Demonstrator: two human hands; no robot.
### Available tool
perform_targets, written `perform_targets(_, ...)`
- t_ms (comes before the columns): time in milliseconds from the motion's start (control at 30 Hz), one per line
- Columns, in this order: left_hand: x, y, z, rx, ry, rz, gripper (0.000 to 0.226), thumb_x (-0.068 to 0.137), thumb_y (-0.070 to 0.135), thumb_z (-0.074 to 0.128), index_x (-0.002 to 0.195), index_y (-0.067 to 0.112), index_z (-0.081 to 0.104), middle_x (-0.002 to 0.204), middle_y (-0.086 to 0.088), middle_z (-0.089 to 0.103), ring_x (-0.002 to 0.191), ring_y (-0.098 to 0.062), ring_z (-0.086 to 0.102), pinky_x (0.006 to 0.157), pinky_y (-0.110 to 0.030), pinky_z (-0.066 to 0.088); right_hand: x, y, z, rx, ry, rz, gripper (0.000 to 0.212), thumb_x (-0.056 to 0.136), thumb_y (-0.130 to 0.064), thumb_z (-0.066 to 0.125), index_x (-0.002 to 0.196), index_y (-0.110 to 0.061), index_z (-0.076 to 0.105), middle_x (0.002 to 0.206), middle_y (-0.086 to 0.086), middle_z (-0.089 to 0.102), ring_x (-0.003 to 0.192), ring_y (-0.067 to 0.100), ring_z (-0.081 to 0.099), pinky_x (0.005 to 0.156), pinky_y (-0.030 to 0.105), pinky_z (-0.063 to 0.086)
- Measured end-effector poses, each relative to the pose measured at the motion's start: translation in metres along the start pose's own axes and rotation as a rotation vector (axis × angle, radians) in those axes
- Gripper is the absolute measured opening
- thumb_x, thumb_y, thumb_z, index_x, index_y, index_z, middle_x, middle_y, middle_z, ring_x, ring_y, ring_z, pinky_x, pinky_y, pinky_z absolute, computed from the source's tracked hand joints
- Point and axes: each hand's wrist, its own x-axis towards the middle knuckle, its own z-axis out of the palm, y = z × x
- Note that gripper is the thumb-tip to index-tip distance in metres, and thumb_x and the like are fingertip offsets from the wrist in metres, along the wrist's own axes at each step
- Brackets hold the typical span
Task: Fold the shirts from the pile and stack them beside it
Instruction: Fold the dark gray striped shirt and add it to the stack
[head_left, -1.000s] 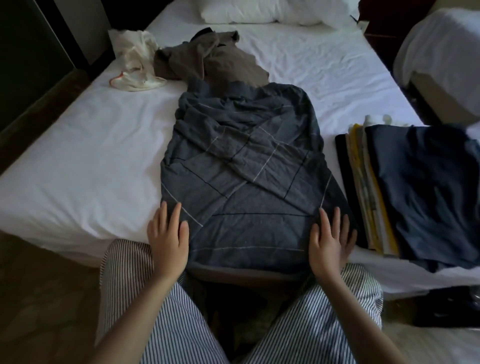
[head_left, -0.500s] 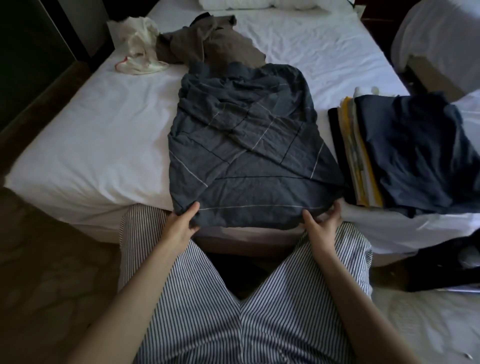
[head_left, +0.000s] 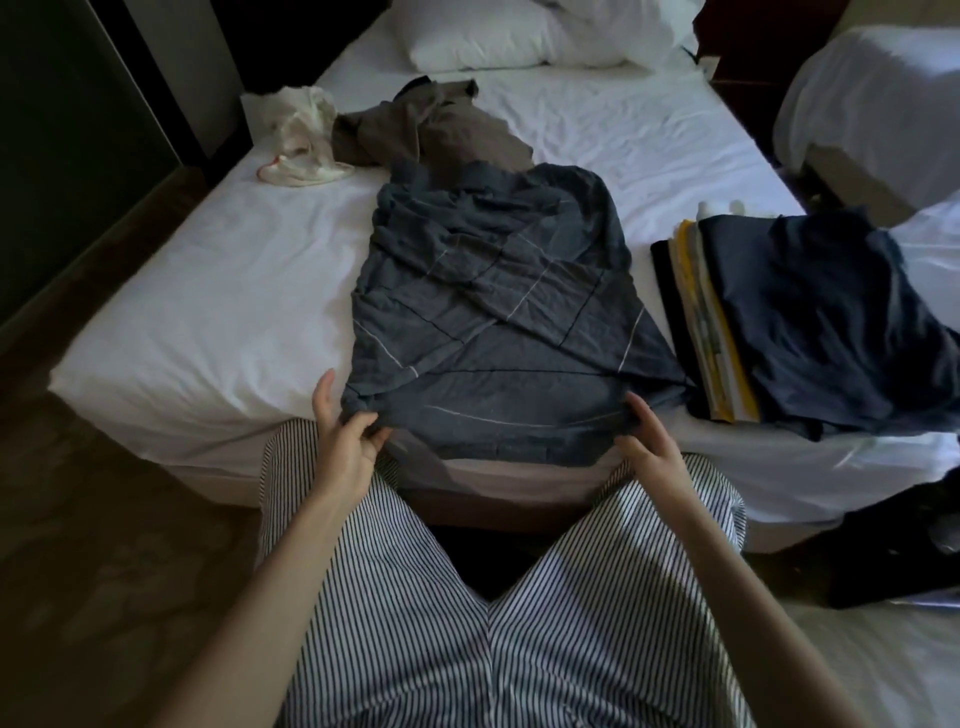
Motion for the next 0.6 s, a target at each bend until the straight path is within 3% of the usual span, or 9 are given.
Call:
perform_targets(33, 0.003, 0.004, 0.0, 0.033, -0.092, 0.003, 0.06, 0.089, -0.019, 0.033, 0.125, 0.027, 0.045, 0.121, -0.003, 0.052, 0.102, -0.015, 0.058, 0.068, -0.022, 0.056, 0.002, -0.006, -0.008, -0.15, -0.1, -0.055, 0.064, 0.093, 0.0, 0.051, 0.147, -0.021, 0.025, 0.146, 0.003, 0.035, 0.129, 0.016, 0.04, 0.1, 0.021, 0.041)
perform_targets(100, 0.009, 0.011, -0.003, 0.237, -0.292, 0.004, 0.064, 0.085, -0.023, 0.039, 0.132, 0.019, 0.045, 0.128, -0.007, 0.053, 0.11, -0.013, 0.059, 0.083, -0.022, 0.054, 0.013, -0.018, -0.022, -0.63, -0.23, -0.174, 0.076, 0.089, -0.002, 0.057, 0.15, -0.017, 0.014, 0.15, 0.002, 0.028, 0.139, 0.014, 0.025, 0.109, 0.023, 0.028)
perform_targets(200, 0.024, 0.021, -0.002, 0.907, -0.421, 0.186, 0.073, 0.084, -0.011, 0.058, 0.145, 0.022, 0.036, 0.144, -0.004, 0.044, 0.13, -0.013, 0.044, 0.107, -0.03, 0.038, 0.032, -0.038, -0.029, -1.133, -0.084, -0.281, 0.056, 0.091, -0.014, 0.058, 0.143, -0.012, 0.037, 0.13, 0.015, 0.056, 0.119, 0.03, 0.052, 0.095, 0.037, 0.041)
perform_targets(267, 0.038, 0.028, 0.003, 1.359, -0.43, 0.412, 0.069, 0.083, -0.004, 0.06, 0.145, 0.02, 0.039, 0.141, -0.007, 0.045, 0.129, -0.019, 0.043, 0.104, -0.025, 0.036, 0.045, -0.051, -0.032, -1.21, 0.048, -0.401, 0.032, 0.09, -0.015, 0.059, 0.121, -0.011, 0.062, 0.109, 0.015, 0.068, 0.101, 0.033, 0.063, 0.084, 0.039, 0.043)
perform_targets(333, 0.049, 0.037, 0.009, 1.617, -0.456, 0.524, 0.06, 0.08, -0.004, 0.059, 0.136, 0.016, 0.051, 0.124, -0.01, 0.053, 0.118, -0.027, 0.048, 0.093, -0.03, 0.04, 0.056, -0.061, -0.036, -1.247, 0.076, -0.496, 0.022, 0.088, -0.015, 0.061, 0.108, -0.015, 0.071, 0.106, 0.011, 0.07, 0.099, 0.032, 0.063, 0.084, 0.039, 0.041)
perform_targets(400, 0.055, 0.052, 0.012, 1.771, -0.48, 0.635, 0.045, 0.074, -0.006, 0.065, 0.116, 0.011, 0.067, 0.103, -0.012, 0.056, 0.103, -0.031, 0.05, 0.083, -0.036, 0.041, 0.067, -0.069, -0.042, -1.354, -0.018, -0.387, 0.023, 0.09, -0.022, 0.059, 0.11, -0.024, 0.07, 0.122, 0.006, 0.058, 0.113, 0.029, 0.051, 0.092, 0.037, 0.035)
perform_targets(467, 0.067, 0.061, 0.007, 1.833, -0.535, 0.79, 0.032, 0.066, -0.003, 0.075, 0.095, 0.008, 0.074, 0.101, -0.013, 0.058, 0.101, -0.035, 0.05, 0.083, -0.04, 0.044, 0.075, -0.068, -0.047, -1.422, -0.208, -0.202, 0.022, 0.09, -0.029, 0.058, 0.11, -0.03, 0.068, 0.143, -0.001, 0.034, 0.13, 0.026, 0.027, 0.104, 0.036, 0.021)
perform_targets(533, 0.077, 0.065, 0.001, 1.86, -0.678, 0.729, 0.029, 0.069, 0.0, 0.074, 0.097, 0.01, 0.074, 0.128, -0.008, 0.054, 0.124, -0.032, 0.042, 0.102, -0.044, 0.036, 0.08, -0.057, -0.055, -1.335, -0.354, -0.103, 0.023, 0.092, -0.028, 0.056, 0.112, -0.026, 0.067, 0.15, -0.006, 0.025, 0.138, 0.024, 0.015, 0.111, 0.038, 0.011)
perform_targets(600, 0.079, 0.066, -0.002, 1.8, -0.824, 0.394, 0.032, 0.079, -0.003, 0.061, 0.107, 0.012, 0.068, 0.134, -0.004, 0.052, 0.127, -0.023, 0.043, 0.108, -0.038, 0.034, 0.079, -0.043, -0.057, -1.201, -0.452, -0.104, 0.026, 0.094, -0.017, 0.053, 0.117, -0.013, 0.065, 0.147, 0.005, 0.036, 0.139, 0.026, 0.025, 0.113, 0.035, 0.015)
